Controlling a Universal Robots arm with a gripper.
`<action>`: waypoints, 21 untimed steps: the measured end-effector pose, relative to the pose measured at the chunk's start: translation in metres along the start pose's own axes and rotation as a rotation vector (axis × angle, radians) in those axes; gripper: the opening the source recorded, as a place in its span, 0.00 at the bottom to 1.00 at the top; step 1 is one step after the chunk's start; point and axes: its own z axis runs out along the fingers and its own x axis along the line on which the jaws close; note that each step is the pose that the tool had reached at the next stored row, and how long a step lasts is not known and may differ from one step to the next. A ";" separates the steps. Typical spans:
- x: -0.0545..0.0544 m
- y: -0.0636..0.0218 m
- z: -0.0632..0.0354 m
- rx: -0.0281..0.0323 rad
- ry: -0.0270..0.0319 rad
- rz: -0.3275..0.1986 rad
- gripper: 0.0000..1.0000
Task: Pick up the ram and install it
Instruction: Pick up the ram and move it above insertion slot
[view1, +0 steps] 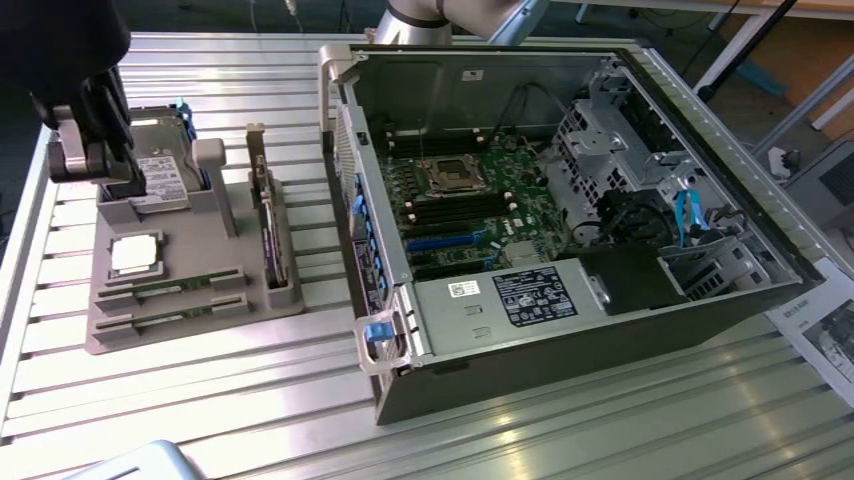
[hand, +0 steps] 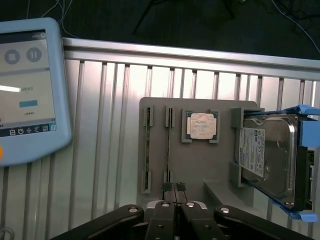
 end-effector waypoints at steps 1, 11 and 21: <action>0.001 0.0000 0.0021 0.0000 0.0000 0.000 0.10; 0.006 0.0001 0.0207 0.0000 0.0000 0.000 0.10; 0.011 0.0001 0.0387 -0.0001 0.0001 0.000 0.10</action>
